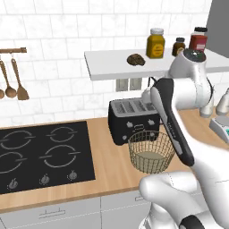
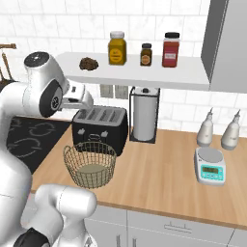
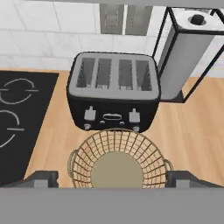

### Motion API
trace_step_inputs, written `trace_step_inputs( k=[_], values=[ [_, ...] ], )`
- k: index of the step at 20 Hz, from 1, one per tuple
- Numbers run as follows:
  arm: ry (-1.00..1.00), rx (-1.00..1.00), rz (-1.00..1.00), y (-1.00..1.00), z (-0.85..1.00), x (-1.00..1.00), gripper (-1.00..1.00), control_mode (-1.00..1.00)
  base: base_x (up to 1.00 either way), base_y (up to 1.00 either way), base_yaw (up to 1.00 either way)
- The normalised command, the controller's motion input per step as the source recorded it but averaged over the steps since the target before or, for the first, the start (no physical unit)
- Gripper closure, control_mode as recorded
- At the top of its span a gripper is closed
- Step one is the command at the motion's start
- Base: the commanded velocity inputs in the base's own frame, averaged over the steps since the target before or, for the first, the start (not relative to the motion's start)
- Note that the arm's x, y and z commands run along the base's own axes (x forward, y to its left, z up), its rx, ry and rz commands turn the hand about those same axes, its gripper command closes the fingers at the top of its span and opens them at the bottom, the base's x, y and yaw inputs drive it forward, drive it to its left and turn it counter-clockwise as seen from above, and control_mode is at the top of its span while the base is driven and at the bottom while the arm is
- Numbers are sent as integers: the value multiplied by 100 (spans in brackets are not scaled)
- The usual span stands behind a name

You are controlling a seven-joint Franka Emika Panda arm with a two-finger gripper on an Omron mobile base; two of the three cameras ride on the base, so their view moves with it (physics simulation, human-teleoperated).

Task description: Open the cabinet, pick up the bread from the cabinet and place it in the basket. Then move the basket to the dining counter.

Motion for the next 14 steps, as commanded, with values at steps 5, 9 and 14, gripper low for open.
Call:
trace_step_inputs(
  k=[5, 9, 14],
  values=[
    [-37, -3, 0, 2, 100, -10, -100, -100, 0, 0, 0],
    [5, 0, -1, 0, 100, 5, -100, -100, 0, 0, 0],
    [-4, 0, 0, 10, 74, 20, -100, -100, 0, 0, 0]
  ],
)
